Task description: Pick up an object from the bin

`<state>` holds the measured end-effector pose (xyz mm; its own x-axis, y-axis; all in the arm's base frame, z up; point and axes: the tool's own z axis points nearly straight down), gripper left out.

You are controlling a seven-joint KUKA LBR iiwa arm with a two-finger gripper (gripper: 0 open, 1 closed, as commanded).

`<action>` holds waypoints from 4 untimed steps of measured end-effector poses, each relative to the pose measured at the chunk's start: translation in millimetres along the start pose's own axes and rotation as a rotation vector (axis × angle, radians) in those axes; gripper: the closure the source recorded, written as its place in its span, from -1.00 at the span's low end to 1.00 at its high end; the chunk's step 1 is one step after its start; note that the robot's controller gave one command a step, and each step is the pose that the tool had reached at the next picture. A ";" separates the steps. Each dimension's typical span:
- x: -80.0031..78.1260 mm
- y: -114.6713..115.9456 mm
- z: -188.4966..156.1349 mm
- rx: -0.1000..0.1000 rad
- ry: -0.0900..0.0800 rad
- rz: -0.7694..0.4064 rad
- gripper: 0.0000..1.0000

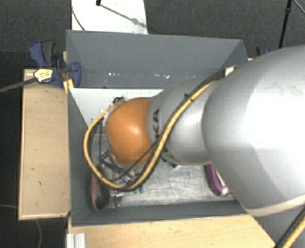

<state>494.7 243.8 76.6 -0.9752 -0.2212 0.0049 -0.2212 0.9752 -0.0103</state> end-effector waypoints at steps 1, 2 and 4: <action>7.5 -0.3 0.7 0.009 0.005 0.156 -1.00; 9.2 -1.3 4.0 0.004 -0.011 -0.135 -1.00; 11.0 0.7 5.3 -0.011 -0.015 -0.117 -1.00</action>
Offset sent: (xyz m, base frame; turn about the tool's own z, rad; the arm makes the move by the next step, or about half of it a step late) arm -0.0108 0.0087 -0.0020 0.1525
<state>483.8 242.1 71.3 -0.9428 -0.3332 -0.0096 -0.3332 0.9428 0.0005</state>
